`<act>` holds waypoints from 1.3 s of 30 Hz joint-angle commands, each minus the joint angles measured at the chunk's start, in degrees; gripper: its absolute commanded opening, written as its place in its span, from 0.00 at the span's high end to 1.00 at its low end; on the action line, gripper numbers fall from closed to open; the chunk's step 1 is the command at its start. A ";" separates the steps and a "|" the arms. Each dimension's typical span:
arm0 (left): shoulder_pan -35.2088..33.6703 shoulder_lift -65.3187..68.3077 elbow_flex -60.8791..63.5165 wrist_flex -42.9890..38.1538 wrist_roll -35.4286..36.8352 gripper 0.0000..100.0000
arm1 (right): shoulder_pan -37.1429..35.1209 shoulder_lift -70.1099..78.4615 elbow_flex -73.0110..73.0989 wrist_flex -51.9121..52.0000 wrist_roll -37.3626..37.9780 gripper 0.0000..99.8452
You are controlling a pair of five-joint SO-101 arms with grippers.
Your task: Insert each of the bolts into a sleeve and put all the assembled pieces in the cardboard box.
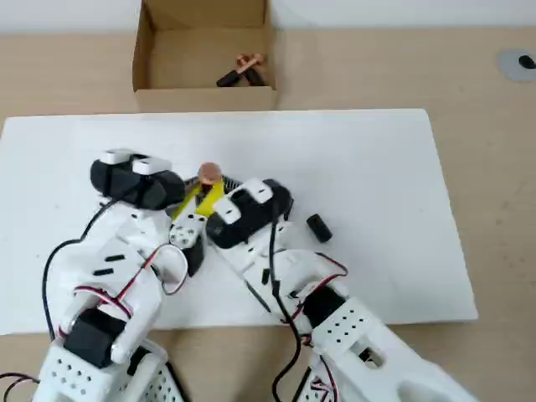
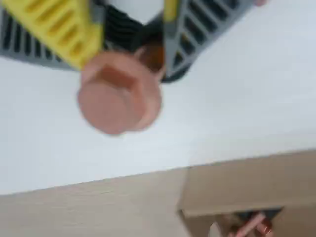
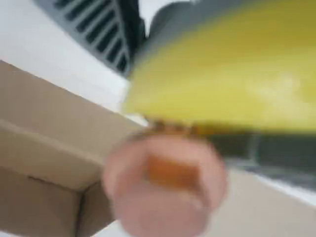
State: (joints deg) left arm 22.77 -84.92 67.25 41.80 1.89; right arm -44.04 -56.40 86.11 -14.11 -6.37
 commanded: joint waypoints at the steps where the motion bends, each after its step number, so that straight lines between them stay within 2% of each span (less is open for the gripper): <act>1: -2.64 0.31 -1.85 -0.88 3.34 0.86 | -0.13 -1.89 -2.59 -1.23 -0.26 0.99; 6: -5.19 -0.04 -3.16 -0.88 7.03 0.85 | -0.13 -1.80 -2.59 -1.23 -0.26 0.99; 11: -5.63 -0.04 -5.19 -0.53 7.38 0.85 | 0.04 -1.63 -2.59 -1.23 -0.26 0.99; 16: -9.67 -0.13 -10.55 0.00 7.65 0.85 | 0.22 -1.54 -2.51 -1.14 -0.26 0.99; 18: -11.16 -0.13 -15.12 2.90 10.11 0.85 | 0.31 -1.45 -2.95 0.18 -0.18 0.99; 21: -16.88 0.22 -21.98 7.12 16.44 0.85 | 2.51 -1.36 -4.26 1.76 -0.09 0.99; 24: -25.85 0.40 -24.26 7.30 20.13 0.85 | 6.02 1.54 -9.10 3.78 -0.09 0.99; 31: -36.57 1.80 -12.48 7.56 20.31 0.86 | 12.88 20.09 -28.53 4.66 -0.18 0.99; 39: -41.14 -0.04 -4.31 7.65 20.22 0.86 | 16.31 40.84 -50.24 4.48 -0.18 0.99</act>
State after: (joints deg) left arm -16.79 -83.78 61.98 49.36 22.02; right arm -29.45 -20.70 46.73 -9.54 -6.29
